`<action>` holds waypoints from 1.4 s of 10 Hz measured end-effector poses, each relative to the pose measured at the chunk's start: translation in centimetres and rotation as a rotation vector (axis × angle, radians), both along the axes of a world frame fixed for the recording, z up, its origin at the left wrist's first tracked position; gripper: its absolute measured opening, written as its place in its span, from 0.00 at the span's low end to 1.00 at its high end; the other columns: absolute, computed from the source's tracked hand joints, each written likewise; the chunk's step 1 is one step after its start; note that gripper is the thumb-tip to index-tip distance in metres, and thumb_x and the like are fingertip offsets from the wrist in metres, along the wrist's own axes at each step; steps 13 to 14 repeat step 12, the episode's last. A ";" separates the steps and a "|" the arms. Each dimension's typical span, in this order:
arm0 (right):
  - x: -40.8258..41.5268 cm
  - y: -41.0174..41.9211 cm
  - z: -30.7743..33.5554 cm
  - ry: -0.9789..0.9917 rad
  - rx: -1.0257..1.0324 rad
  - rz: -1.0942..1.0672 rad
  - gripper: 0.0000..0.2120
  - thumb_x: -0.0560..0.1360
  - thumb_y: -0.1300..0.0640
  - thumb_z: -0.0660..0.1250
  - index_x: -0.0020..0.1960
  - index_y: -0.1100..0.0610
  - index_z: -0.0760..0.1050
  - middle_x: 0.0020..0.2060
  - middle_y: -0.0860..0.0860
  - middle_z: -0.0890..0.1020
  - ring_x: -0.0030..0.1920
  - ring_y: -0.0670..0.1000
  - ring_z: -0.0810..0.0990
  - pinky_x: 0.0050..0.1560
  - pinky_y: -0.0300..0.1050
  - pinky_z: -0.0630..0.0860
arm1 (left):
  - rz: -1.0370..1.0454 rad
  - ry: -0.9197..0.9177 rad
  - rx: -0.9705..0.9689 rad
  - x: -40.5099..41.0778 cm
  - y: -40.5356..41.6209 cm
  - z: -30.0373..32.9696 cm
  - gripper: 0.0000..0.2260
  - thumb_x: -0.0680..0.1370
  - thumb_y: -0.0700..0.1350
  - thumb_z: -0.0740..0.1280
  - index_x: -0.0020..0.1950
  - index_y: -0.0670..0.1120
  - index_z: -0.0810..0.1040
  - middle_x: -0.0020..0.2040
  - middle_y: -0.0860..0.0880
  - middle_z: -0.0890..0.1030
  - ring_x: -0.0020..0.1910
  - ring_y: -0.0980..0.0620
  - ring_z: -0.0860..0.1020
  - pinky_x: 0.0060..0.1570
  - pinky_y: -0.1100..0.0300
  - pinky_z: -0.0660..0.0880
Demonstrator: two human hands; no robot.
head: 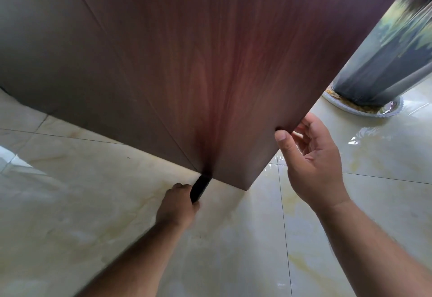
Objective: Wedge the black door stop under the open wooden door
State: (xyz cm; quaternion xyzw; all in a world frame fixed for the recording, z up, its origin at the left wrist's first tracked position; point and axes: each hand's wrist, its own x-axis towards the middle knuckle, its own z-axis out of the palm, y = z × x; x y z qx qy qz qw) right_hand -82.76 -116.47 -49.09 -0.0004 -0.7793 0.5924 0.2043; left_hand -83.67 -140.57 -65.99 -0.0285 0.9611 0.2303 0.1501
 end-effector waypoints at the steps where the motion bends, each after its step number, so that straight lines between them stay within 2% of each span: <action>1: 0.0 0.0 0.0 -0.004 0.003 0.000 0.22 0.79 0.58 0.70 0.72 0.61 0.74 0.62 0.53 0.84 0.63 0.51 0.83 0.65 0.45 0.79 | 0.004 0.003 0.003 0.3 0.4 -0.1 0.17 0.74 0.54 0.73 0.58 0.46 0.81 0.52 0.45 0.79 0.52 0.44 0.80 0.50 0.48 0.81; 2: 0.0 0.1 0.0 -0.012 0.021 -0.002 0.20 0.81 0.63 0.70 0.72 0.62 0.74 0.61 0.52 0.84 0.63 0.50 0.84 0.65 0.43 0.79 | 0.009 -0.001 0.011 0.4 0.5 -0.1 0.18 0.74 0.55 0.74 0.59 0.46 0.81 0.53 0.45 0.80 0.52 0.45 0.81 0.51 0.49 0.80; 3: 0.0 0.0 0.1 -0.011 0.021 -0.004 0.20 0.81 0.63 0.70 0.72 0.62 0.74 0.61 0.52 0.85 0.63 0.51 0.84 0.65 0.44 0.79 | 0.005 -0.002 0.017 0.3 0.5 0.1 0.18 0.74 0.55 0.74 0.57 0.45 0.81 0.52 0.46 0.80 0.51 0.45 0.81 0.49 0.50 0.80; 7: 0.0 0.2 0.1 -0.014 0.021 -0.004 0.22 0.79 0.58 0.70 0.72 0.61 0.74 0.62 0.53 0.85 0.64 0.53 0.84 0.67 0.49 0.79 | 0.013 -0.020 0.026 0.4 0.6 0.4 0.18 0.74 0.55 0.74 0.57 0.45 0.81 0.52 0.46 0.79 0.50 0.46 0.81 0.48 0.52 0.79; 10: 0.1 0.3 0.2 -0.026 0.021 0.004 0.22 0.80 0.61 0.71 0.72 0.61 0.74 0.62 0.52 0.85 0.64 0.51 0.84 0.66 0.44 0.79 | 0.005 -0.049 0.013 0.2 0.7 0.6 0.20 0.74 0.55 0.75 0.60 0.44 0.80 0.54 0.45 0.80 0.52 0.47 0.81 0.49 0.54 0.79; 11: 0.2 0.5 0.1 -0.034 0.033 0.022 0.25 0.78 0.57 0.73 0.74 0.60 0.73 0.64 0.51 0.84 0.66 0.51 0.83 0.68 0.48 0.78 | -0.017 -0.069 0.027 0.2 0.4 0.8 0.25 0.73 0.56 0.75 0.65 0.44 0.77 0.59 0.45 0.79 0.57 0.46 0.79 0.53 0.53 0.79; 12: 0.8 0.6 0.3 -0.038 0.060 0.008 0.34 0.77 0.53 0.75 0.79 0.57 0.68 0.72 0.50 0.79 0.72 0.48 0.78 0.73 0.49 0.75 | -0.015 -0.058 0.049 -0.1 -0.4 1.3 0.40 0.73 0.56 0.76 0.79 0.44 0.64 0.72 0.43 0.73 0.70 0.44 0.72 0.66 0.49 0.74; 14: 0.8 0.6 0.3 -0.038 0.060 0.008 0.34 0.77 0.53 0.75 0.79 0.57 0.68 0.72 0.50 0.79 0.72 0.48 0.78 0.73 0.49 0.75 | -0.015 -0.058 0.049 -0.1 -0.4 1.3 0.40 0.73 0.56 0.76 0.79 0.44 0.64 0.72 0.43 0.73 0.70 0.44 0.72 0.66 0.49 0.74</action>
